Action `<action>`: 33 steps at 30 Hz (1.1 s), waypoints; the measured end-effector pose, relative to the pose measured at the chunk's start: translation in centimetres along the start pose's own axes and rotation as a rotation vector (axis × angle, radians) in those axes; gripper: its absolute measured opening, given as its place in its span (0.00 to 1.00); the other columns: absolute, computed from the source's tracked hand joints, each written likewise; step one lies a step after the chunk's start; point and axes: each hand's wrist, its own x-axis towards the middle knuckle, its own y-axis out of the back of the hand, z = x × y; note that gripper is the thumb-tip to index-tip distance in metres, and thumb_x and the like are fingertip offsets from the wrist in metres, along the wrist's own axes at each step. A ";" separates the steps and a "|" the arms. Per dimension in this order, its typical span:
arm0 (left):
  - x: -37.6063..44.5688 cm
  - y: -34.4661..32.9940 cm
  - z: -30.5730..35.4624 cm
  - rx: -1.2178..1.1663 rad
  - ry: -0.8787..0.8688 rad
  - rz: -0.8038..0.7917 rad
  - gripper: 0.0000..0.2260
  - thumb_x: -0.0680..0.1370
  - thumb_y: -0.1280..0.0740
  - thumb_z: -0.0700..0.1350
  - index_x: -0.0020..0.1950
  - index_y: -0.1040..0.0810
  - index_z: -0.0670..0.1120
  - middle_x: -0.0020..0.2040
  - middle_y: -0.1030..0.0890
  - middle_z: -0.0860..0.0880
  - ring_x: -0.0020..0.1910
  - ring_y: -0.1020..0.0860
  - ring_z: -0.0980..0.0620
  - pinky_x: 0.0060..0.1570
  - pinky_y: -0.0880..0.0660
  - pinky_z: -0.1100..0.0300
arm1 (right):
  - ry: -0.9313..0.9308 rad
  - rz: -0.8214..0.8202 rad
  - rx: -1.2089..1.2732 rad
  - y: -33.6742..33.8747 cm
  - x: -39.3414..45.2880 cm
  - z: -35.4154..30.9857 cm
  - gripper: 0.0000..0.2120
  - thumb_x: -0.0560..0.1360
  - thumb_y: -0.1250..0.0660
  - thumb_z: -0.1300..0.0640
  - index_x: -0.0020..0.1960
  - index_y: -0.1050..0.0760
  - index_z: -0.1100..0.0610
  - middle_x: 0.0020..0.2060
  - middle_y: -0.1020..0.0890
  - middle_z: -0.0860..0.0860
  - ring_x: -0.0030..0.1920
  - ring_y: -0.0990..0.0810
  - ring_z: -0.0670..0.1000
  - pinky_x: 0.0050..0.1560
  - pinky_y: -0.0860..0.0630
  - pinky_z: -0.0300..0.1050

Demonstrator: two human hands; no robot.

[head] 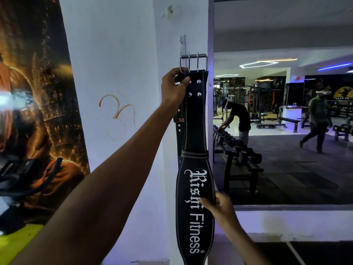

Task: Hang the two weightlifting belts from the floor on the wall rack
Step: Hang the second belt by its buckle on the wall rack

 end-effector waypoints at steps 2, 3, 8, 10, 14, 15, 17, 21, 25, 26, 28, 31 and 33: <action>-0.2 0.0 -0.5 -0.002 0.015 -0.006 0.10 0.78 0.33 0.33 0.54 0.20 0.46 0.50 0.17 0.43 0.46 0.19 0.48 0.34 0.21 0.62 | -0.013 -0.018 -0.013 0.3 -0.4 0.6 0.34 0.54 0.21 0.34 0.45 0.19 0.61 0.36 0.13 0.50 0.38 0.17 0.45 0.39 0.23 0.36; -0.1 0.0 -0.6 -0.007 0.025 -0.010 0.10 0.78 0.33 0.33 0.54 0.20 0.46 0.51 0.17 0.43 0.45 0.19 0.48 0.35 0.21 0.61 | -0.014 -0.016 -0.018 0.4 -0.4 0.4 0.34 0.53 0.20 0.34 0.45 0.19 0.60 0.36 0.13 0.50 0.37 0.17 0.45 0.39 0.23 0.35; 0.3 0.3 -0.7 -0.009 0.047 -0.029 0.09 0.78 0.32 0.34 0.54 0.20 0.46 0.50 0.17 0.43 0.43 0.19 0.49 0.41 0.20 0.55 | 0.088 0.035 0.027 0.6 3.4 -5.2 0.20 0.68 0.22 0.53 0.55 0.20 0.61 0.48 0.13 0.54 0.49 0.14 0.49 0.47 0.20 0.36; 0.5 0.2 -0.4 -0.012 0.045 -0.029 0.08 0.78 0.33 0.34 0.54 0.20 0.45 0.49 0.17 0.44 0.42 0.19 0.51 0.41 0.20 0.56 | 0.148 0.066 0.040 0.6 5.5 -8.3 0.13 0.71 0.26 0.62 0.55 0.21 0.63 0.46 0.14 0.52 0.45 0.15 0.43 0.47 0.20 0.32; 1.1 0.3 0.4 -0.023 0.015 -0.009 0.09 0.79 0.33 0.33 0.54 0.20 0.45 0.49 0.18 0.44 0.46 0.20 0.49 0.42 0.19 0.56 | 0.191 0.085 -0.036 1.0 6.0 -8.0 0.09 0.73 0.27 0.65 0.52 0.20 0.62 0.43 0.14 0.52 0.42 0.16 0.44 0.45 0.20 0.36; 1.3 0.3 0.7 -0.030 0.012 -0.002 0.09 0.79 0.33 0.33 0.54 0.20 0.45 0.49 0.18 0.43 0.47 0.20 0.48 0.42 0.19 0.56 | 0.164 0.079 -0.047 1.2 5.2 -6.3 0.08 0.73 0.27 0.64 0.51 0.20 0.64 0.43 0.14 0.55 0.42 0.16 0.46 0.46 0.19 0.41; 1.7 0.5 0.8 -0.038 0.014 0.005 0.09 0.79 0.33 0.32 0.53 0.20 0.45 0.50 0.19 0.42 0.47 0.21 0.48 0.42 0.18 0.56 | 0.076 0.058 -0.044 1.6 3.0 -2.0 0.14 0.70 0.23 0.55 0.50 0.19 0.63 0.43 0.13 0.59 0.42 0.16 0.51 0.48 0.20 0.54; 1.6 0.4 -0.1 -0.024 0.035 -0.007 0.09 0.78 0.33 0.33 0.55 0.20 0.44 0.51 0.18 0.42 0.48 0.20 0.47 0.45 0.18 0.52 | -0.053 0.047 -0.050 2.8 -0.2 3.7 0.34 0.55 0.23 0.30 0.35 0.24 0.62 0.28 0.19 0.52 0.32 0.24 0.44 0.36 0.27 0.39; 1.0 0.1 -0.5 -0.006 0.039 -0.015 0.09 0.78 0.33 0.34 0.54 0.20 0.46 0.50 0.17 0.44 0.45 0.19 0.49 0.45 0.18 0.53 | -0.054 0.022 -0.053 3.1 0.2 2.1 0.38 0.55 0.21 0.32 0.38 0.25 0.67 0.31 0.21 0.50 0.34 0.25 0.49 0.34 0.30 0.40; 1.0 0.0 -0.4 -0.004 0.037 -0.016 0.09 0.78 0.33 0.34 0.53 0.20 0.47 0.50 0.17 0.44 0.45 0.19 0.49 0.45 0.18 0.53 | -0.059 0.028 -0.024 3.1 0.7 0.6 0.32 0.58 0.21 0.36 0.43 0.22 0.64 0.36 0.17 0.52 0.38 0.20 0.50 0.37 0.25 0.38; 0.8 0.1 -0.3 0.000 0.032 -0.020 0.10 0.78 0.32 0.35 0.51 0.19 0.50 0.49 0.17 0.44 0.45 0.19 0.49 0.46 0.18 0.52 | -0.011 0.086 0.038 2.6 2.2 -3.3 0.29 0.62 0.23 0.40 0.54 0.22 0.58 0.47 0.14 0.56 0.47 0.16 0.47 0.45 0.21 0.32; 0.3 0.2 -0.6 -0.002 0.032 -0.038 0.09 0.78 0.32 0.35 0.52 0.20 0.49 0.49 0.17 0.44 0.44 0.20 0.49 0.45 0.19 0.52 | 0.207 0.192 0.004 1.6 5.6 -11.6 0.31 0.69 0.28 0.40 0.66 0.28 0.56 0.52 0.17 0.53 0.48 0.17 0.38 0.48 0.22 0.31; -0.3 0.2 -1.1 -0.011 0.045 -0.052 0.11 0.78 0.32 0.35 0.55 0.23 0.49 0.49 0.18 0.44 0.44 0.19 0.47 0.44 0.19 0.51 | 0.359 0.222 -0.063 0.7 8.3 -17.0 0.25 0.76 0.31 0.48 0.70 0.32 0.52 0.51 0.17 0.51 0.54 0.17 0.47 0.54 0.21 0.41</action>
